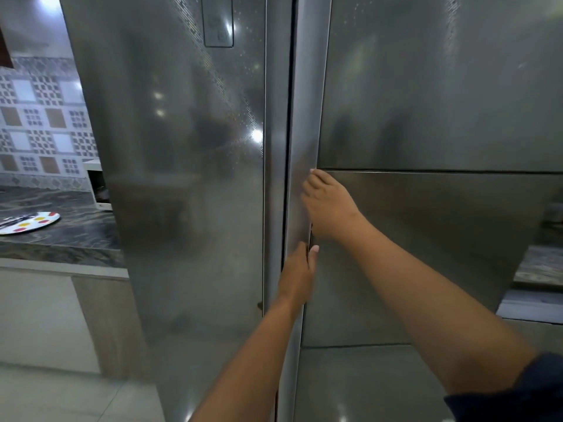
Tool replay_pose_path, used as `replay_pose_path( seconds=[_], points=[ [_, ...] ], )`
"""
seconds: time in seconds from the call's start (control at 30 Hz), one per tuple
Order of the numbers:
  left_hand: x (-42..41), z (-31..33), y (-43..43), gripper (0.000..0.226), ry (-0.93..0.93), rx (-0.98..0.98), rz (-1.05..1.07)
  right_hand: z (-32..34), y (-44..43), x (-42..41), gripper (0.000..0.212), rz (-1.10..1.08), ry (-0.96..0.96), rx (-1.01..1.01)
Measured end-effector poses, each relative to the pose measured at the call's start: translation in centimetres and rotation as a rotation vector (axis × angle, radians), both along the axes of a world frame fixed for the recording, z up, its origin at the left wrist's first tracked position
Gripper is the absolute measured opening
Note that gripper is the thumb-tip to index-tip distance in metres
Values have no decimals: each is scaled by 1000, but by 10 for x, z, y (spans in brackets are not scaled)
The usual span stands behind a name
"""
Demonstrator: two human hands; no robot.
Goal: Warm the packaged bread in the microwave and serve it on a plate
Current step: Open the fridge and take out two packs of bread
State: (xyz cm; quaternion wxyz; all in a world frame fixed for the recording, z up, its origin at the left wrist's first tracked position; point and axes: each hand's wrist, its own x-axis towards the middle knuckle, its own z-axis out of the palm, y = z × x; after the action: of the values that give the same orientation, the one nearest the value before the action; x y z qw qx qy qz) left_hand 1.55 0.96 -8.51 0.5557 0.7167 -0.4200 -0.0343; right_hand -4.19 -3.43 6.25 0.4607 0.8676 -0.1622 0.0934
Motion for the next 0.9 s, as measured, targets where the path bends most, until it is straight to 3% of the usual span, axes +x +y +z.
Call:
replay_pose_path(
  seconds=[0.17, 0.27, 0.33, 0.4, 0.53, 0.63, 0.73, 0.9],
  points=[
    [-47, -4, 34, 29, -47, 6, -72, -3, 24, -63, 45, 143, -55, 20],
    [-75, -1, 59, 23, -183, 47, -110, -8, 39, -105, 33, 263, -175, 41],
    [-95, -2, 76, 19, -250, -60, -114, -15, 51, -135, 24, 330, -240, 178],
    [-117, -1, 93, 13, -252, -259, -117, -23, 63, -166, 29, 351, -317, 293],
    [-145, 20, 109, 7, -115, -574, 48, -30, 84, -221, 21, 408, -574, 427],
    [-151, 34, 98, 9, 165, -519, 65, -22, 103, -247, 21, 450, -724, 361],
    [-162, 55, 89, 28, 371, -409, -28, -12, 117, -259, 22, 419, -666, 183],
    [-180, 89, 75, 40, 405, -450, -137, -7, 117, -272, 38, 101, -463, 3]
  ],
)
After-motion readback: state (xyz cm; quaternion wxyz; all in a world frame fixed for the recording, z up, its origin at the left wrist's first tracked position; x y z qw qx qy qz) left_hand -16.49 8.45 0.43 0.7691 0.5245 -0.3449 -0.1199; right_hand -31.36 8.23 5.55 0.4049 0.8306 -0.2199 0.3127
